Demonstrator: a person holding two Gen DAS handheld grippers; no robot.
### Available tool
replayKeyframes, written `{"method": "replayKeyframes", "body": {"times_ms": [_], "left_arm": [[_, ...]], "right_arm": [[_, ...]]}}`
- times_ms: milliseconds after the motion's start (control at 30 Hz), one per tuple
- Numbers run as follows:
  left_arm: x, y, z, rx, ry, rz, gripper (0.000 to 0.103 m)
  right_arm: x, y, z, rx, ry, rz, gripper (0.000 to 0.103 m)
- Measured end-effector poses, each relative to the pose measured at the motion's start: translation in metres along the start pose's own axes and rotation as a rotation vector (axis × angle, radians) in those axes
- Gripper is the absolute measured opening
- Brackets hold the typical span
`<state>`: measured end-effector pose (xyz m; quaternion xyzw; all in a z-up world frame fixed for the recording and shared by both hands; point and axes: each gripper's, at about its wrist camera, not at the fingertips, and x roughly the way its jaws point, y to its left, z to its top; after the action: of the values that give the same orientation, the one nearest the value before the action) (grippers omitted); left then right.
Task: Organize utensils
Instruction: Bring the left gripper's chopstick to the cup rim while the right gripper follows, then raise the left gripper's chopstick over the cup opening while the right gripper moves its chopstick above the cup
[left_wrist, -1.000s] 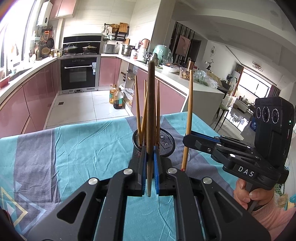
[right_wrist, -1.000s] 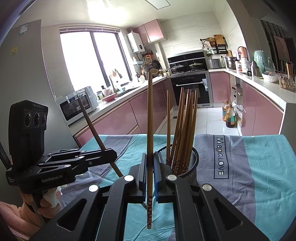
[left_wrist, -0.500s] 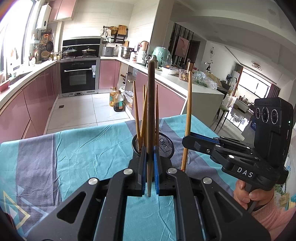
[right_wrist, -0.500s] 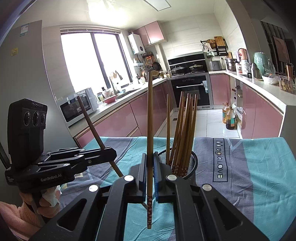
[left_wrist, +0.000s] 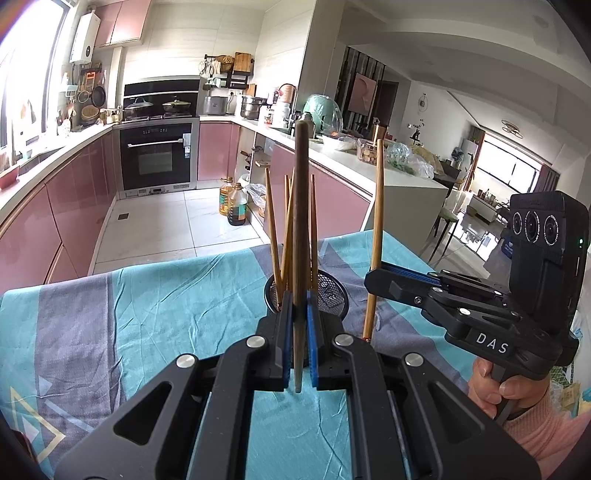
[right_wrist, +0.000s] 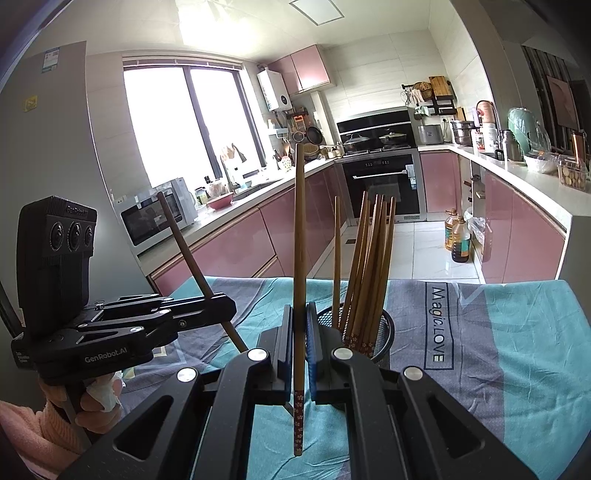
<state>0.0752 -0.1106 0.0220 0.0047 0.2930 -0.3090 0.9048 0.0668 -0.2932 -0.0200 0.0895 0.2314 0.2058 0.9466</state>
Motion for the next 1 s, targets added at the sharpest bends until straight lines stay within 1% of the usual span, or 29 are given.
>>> {"method": "replayKeyframes", "body": {"times_ms": [533, 1000], "left_arm": [[-0.008, -0.002, 0.010, 0.018, -0.029, 0.000, 0.007], [-0.028, -0.008, 0.029, 0.047, -0.106, -0.002, 0.007]], "right_arm": [[-0.003, -0.001, 0.017, -0.012, -0.040, 0.000, 0.006], [-0.003, -0.007, 0.046, -0.016, -0.111, -0.002, 0.006]]}}
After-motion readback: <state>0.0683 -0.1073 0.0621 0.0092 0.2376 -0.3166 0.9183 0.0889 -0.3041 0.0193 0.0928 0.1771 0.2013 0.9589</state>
